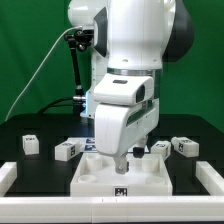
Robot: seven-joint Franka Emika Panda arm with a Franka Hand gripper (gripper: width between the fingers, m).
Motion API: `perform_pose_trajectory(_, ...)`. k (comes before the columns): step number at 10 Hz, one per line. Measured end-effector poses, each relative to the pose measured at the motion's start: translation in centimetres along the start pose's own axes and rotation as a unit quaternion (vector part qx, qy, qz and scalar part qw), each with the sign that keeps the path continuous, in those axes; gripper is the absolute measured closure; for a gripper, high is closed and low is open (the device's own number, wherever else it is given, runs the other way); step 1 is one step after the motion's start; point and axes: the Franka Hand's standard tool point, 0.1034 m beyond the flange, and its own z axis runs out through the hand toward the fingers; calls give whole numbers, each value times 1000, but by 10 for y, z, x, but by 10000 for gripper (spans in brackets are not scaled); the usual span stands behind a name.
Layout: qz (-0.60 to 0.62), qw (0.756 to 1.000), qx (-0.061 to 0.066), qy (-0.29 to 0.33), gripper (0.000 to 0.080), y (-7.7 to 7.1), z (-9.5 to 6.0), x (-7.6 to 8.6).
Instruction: Assemble one leg
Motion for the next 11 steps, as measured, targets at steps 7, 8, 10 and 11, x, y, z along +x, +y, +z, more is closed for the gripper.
perform_pose_trajectory(7, -123, 992, -4, -13, 150, -41, -7, -14)
perform_pose_trajectory(8, -122, 992, -4, -13, 150, -40, -6, -15)
perform_pose_trajectory(10, -122, 992, -3, -13, 150, -41, -6, -15)
perform_pose_trajectory(11, -134, 991, -5, -11, 150, -42, -5, -15)
